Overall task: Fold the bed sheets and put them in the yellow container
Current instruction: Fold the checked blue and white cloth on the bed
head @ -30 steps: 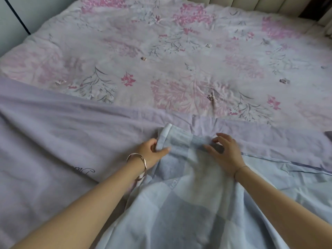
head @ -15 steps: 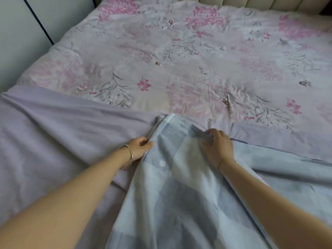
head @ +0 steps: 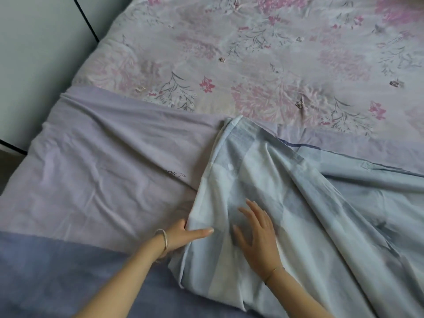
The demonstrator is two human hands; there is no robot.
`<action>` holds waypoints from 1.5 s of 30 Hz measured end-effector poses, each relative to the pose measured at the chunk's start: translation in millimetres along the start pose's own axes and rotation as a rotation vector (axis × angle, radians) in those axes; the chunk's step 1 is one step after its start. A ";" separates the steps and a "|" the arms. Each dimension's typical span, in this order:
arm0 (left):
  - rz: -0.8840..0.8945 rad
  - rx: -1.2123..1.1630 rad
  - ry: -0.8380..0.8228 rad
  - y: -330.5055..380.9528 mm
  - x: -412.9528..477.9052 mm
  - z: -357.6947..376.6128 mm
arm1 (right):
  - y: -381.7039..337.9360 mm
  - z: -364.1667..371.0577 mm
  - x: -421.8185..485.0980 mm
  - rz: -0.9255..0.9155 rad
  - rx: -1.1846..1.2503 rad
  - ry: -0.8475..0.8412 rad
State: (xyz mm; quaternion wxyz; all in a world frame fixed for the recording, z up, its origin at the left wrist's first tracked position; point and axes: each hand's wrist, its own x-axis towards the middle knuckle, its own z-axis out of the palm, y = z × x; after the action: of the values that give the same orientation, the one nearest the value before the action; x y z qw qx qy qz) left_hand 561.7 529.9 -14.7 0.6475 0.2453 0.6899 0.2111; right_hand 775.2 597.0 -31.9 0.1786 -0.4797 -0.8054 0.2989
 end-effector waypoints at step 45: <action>0.448 0.464 0.182 54.4 -93.9 488.6 | 258.3 -315.4 -363.6 0.701 0.150 0.097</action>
State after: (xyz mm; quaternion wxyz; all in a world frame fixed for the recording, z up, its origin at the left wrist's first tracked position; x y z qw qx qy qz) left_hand 1056.2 502.5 57.3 0.4478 0.5118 0.7035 0.2065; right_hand 1301.4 468.3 38.1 0.1380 -0.7259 -0.5585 0.3770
